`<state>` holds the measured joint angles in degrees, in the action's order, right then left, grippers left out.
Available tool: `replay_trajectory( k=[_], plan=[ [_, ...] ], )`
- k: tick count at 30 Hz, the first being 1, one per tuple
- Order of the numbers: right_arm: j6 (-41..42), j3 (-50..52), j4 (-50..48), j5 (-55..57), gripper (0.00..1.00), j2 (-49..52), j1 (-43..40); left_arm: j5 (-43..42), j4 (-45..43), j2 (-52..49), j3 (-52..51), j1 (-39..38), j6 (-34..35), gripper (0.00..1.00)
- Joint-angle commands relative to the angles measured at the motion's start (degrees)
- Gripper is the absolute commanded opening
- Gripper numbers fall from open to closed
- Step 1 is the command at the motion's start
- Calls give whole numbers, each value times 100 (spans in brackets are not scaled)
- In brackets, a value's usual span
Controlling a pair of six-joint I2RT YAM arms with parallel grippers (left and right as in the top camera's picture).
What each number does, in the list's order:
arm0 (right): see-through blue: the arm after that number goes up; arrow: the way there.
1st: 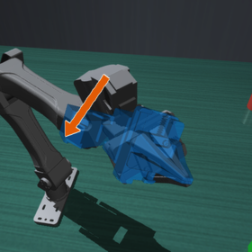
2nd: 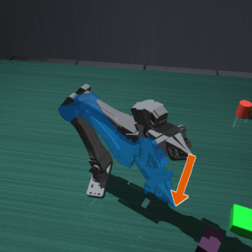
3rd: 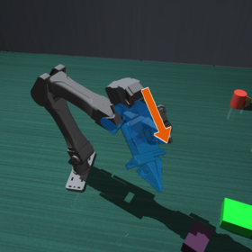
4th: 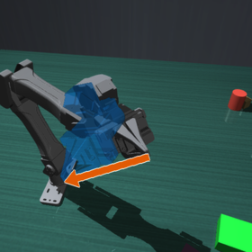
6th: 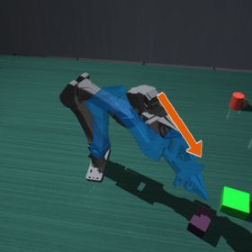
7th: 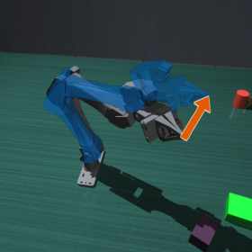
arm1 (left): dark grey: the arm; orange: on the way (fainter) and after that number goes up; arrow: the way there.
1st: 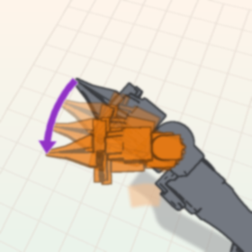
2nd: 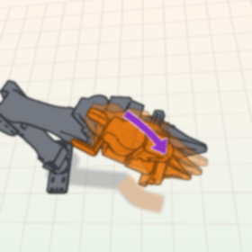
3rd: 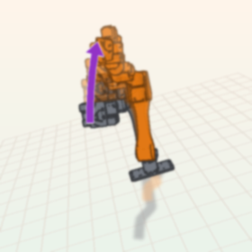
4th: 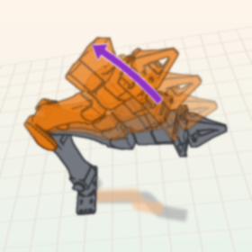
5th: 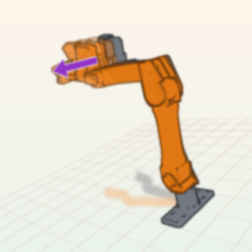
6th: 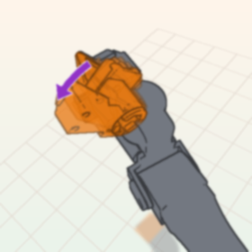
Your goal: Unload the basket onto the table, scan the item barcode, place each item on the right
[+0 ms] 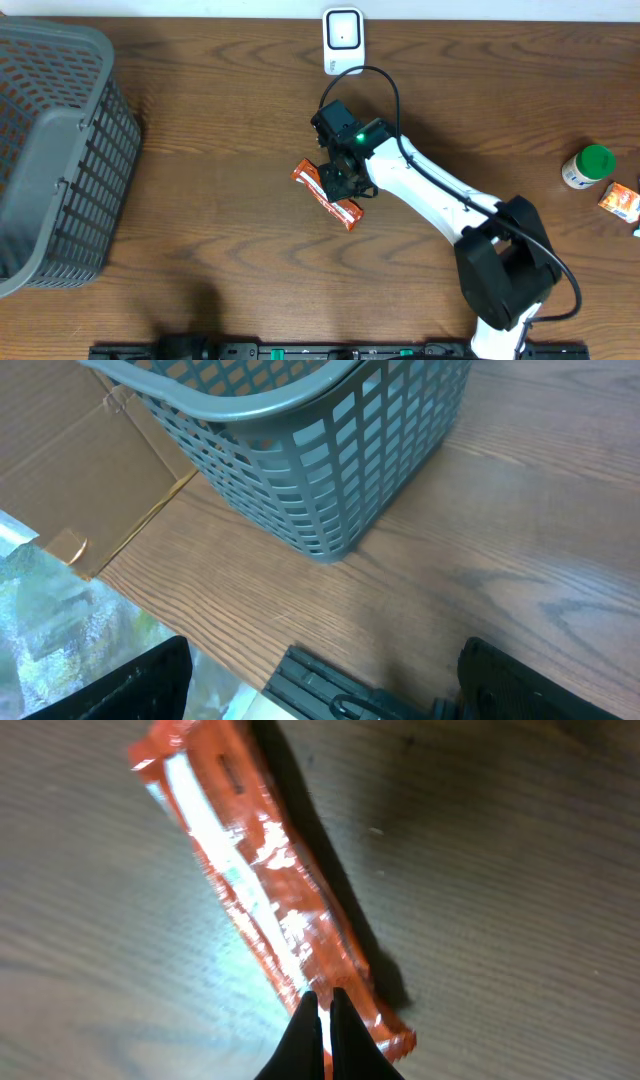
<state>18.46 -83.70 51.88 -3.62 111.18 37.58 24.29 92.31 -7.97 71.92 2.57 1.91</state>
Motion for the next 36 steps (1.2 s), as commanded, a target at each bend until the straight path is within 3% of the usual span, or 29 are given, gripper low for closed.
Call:
replay_trajectory(
  k=[1,12,23,27,36],
  plan=[
    [2,85,33,50,1,-66,107,33,446,33,15,15,33,86],
    [402,1316,-726,72,1,-26,247,33,444,33,15,15,33,86],
    [203,68,153,81,1,-404,245,33,446,33,15,15,33,86],
    [210,81,216,269,1,-442,243,33,444,33,15,15,35,86],
    [577,1364,-361,334,1,-431,249,33,446,33,15,15,35,86]
  ],
)
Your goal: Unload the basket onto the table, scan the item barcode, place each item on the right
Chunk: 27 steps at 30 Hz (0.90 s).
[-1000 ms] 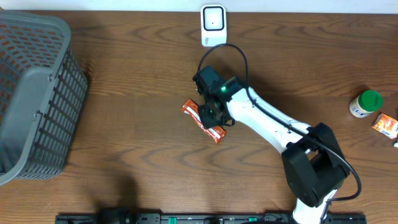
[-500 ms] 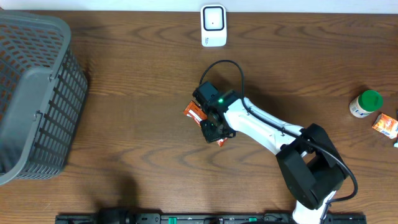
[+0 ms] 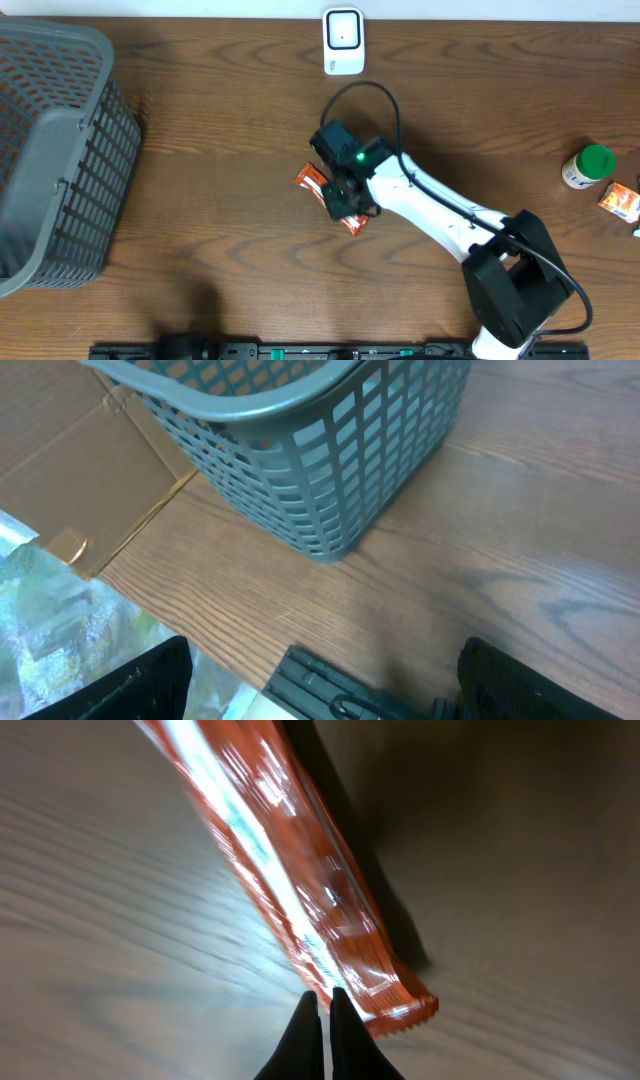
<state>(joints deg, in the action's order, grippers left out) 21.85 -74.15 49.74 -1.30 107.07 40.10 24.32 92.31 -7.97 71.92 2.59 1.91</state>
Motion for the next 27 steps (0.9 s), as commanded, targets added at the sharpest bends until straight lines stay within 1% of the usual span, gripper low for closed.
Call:
replay_trajectory(
  k=[1,4,7,9,13,16,19,23,27],
  plan=[
    [302,588,-289,103,1,-20,-2,31,446,33,15,13,35,86],
    [428,1029,-649,101,1,-20,-2,31,446,33,15,13,33,86],
    [424,1029,-664,101,1,-35,-2,31,446,33,15,13,35,86],
    [369,874,-601,81,1,-114,-2,31,446,33,15,13,33,86],
    [144,186,-345,81,1,-415,4,31,446,33,15,13,35,86],
    [-74,-286,-400,90,1,-605,2,31,446,33,15,13,33,86],
    [-133,-422,-527,146,1,-603,9,28,446,33,13,13,33,86],
    [-127,-192,-772,247,1,-289,13,31,446,33,15,13,33,86],
    [-87,-74,-776,195,1,382,22,31,446,33,15,13,35,86]
  ],
)
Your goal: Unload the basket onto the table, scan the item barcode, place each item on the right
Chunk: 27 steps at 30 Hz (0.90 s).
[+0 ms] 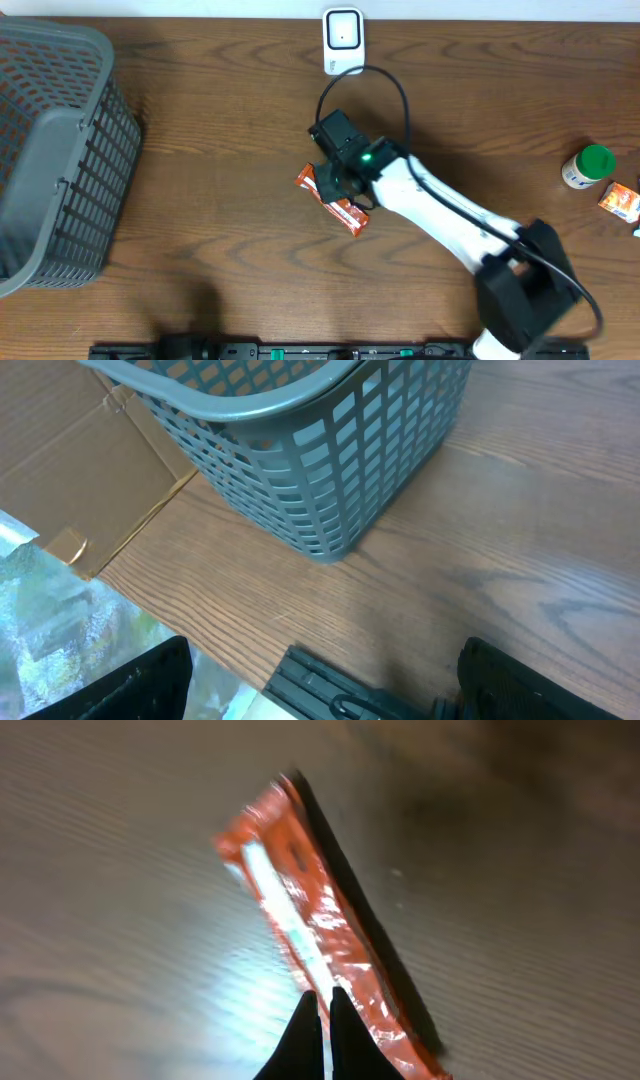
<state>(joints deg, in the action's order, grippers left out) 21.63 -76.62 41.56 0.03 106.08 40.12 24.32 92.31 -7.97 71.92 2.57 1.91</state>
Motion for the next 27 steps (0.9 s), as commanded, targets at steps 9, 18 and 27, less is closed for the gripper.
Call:
replay_trajectory(
  k=[9,18,27],
  plan=[
    [-28,-13,289,-179,1,916,96,28,446,33,15,15,35,86],
    [-367,-916,267,-160,1,151,105,31,446,33,15,15,35,86],
    [-321,-697,-85,-105,1,968,153,31,446,33,15,15,35,86]
  ],
)
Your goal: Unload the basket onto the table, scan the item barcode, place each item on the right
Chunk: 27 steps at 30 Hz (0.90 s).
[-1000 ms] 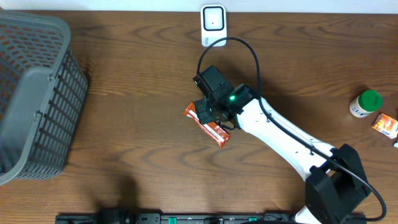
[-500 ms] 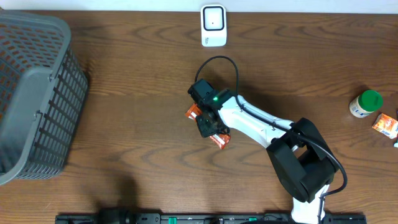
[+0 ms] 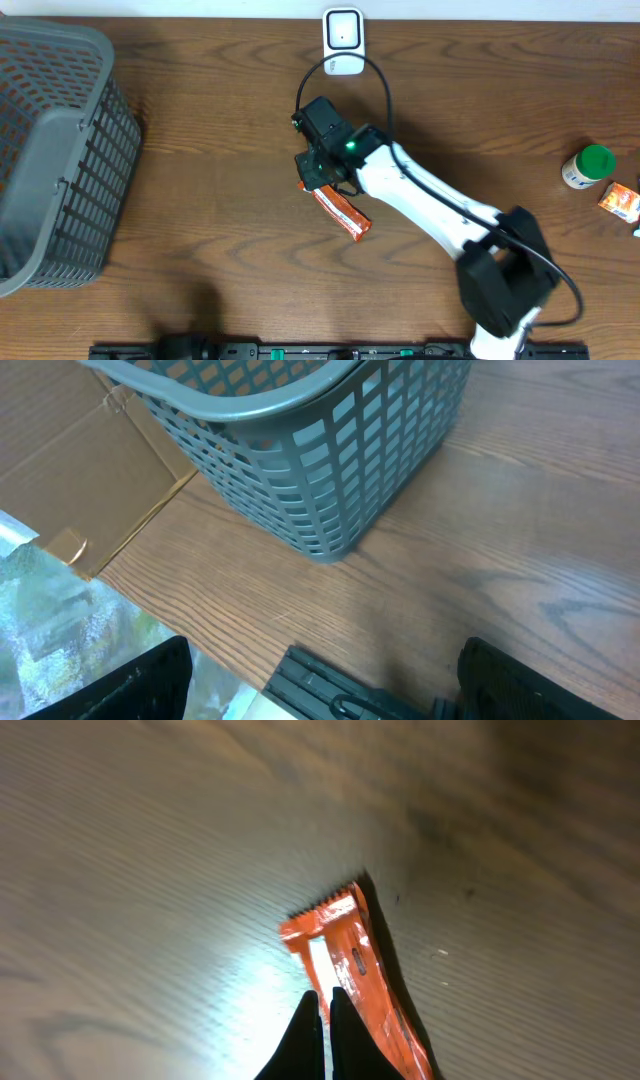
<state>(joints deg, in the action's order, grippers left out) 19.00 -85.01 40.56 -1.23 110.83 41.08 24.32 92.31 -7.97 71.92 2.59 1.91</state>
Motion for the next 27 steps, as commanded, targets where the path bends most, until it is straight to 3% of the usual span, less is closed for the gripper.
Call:
replay_trajectory(
  k=[1,8,20,27],
  plan=[
    [-59,142,15,2,1,638,81,31,446,33,15,13,35,86],
    [68,133,195,-15,1,1163,146,28,446,33,15,13,35,86],
    [-44,-579,634,-15,1,186,151,31,446,33,15,13,33,86],
    [-44,-358,461,-13,1,367,184,31,446,33,15,13,33,86]
  ],
)
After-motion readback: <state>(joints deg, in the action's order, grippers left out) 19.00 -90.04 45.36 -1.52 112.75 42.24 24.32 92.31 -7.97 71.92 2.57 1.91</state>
